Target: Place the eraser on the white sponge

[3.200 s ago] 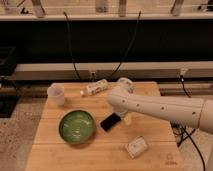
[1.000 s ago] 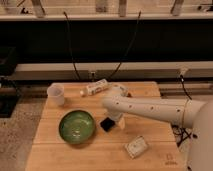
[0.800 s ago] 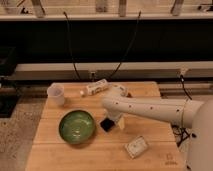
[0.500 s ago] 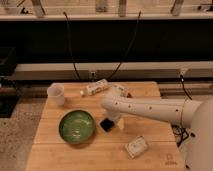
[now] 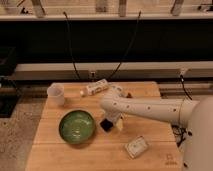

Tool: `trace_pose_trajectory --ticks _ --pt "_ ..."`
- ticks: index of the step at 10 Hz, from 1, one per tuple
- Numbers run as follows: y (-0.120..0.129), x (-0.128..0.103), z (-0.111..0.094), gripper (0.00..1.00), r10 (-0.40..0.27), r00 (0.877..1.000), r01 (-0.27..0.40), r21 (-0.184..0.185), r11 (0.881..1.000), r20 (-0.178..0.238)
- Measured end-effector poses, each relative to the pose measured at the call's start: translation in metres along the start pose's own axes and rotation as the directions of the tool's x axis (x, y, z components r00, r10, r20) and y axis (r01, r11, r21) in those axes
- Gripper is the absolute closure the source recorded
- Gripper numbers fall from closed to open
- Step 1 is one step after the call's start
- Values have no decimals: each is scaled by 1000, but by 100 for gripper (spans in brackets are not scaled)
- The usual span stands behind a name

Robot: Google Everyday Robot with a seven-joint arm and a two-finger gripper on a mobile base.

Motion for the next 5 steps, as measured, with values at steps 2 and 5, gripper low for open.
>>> trace_pose_trajectory --ticks 2,5 --pt "0 -2 3 20 -3 1000 3 -4 1000 5" --pt "-2 -5 6 20 -7 1000 7 -7 1000 11"
